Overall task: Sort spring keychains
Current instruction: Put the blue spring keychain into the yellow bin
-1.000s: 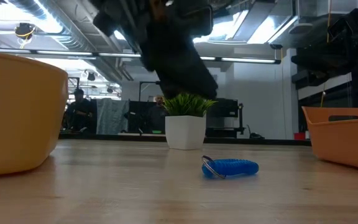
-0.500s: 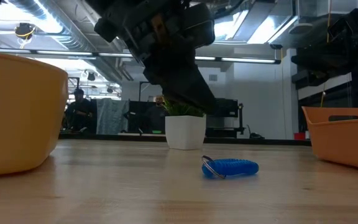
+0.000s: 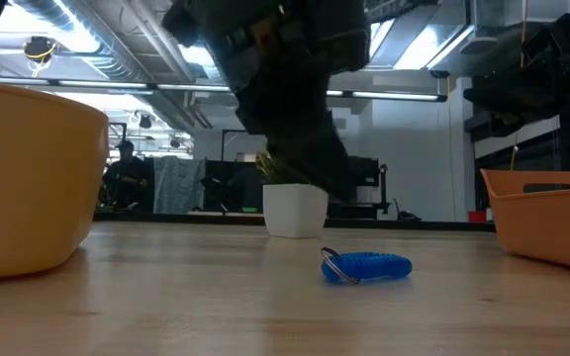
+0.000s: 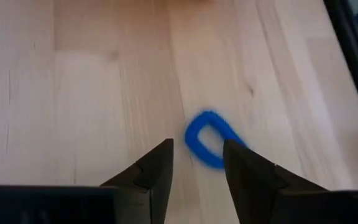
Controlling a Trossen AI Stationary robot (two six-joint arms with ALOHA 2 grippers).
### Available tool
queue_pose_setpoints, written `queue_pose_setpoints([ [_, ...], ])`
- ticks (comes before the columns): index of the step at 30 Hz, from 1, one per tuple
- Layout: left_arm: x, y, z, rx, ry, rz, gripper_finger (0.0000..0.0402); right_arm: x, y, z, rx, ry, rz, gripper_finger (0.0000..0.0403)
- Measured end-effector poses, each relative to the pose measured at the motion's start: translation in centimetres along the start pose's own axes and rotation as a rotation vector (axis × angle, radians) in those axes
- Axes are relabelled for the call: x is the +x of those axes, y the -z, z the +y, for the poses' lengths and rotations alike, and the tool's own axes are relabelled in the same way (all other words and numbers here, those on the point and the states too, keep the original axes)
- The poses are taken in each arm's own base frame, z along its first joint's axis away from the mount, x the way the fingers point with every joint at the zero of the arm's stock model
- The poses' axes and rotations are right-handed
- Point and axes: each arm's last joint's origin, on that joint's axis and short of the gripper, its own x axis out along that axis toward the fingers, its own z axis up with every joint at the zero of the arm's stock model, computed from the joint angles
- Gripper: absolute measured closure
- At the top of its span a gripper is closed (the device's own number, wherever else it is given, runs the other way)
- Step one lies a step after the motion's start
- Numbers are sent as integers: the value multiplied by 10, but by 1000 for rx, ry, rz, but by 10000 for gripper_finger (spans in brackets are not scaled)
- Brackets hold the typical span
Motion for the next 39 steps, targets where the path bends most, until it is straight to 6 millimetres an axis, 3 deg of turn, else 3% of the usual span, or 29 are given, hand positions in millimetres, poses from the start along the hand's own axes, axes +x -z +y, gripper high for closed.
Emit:
queue_pose_setpoints([
  [9,16,-14,-1,-12,11,114,265,0,0,0,0,0,0,305],
  [17,32,-14,-1,-10,84,150,264,0,0,0,0,0,1,305],
  [39,31,-16,6,51,79,127,301,0,0,0,0,0,1,305],
])
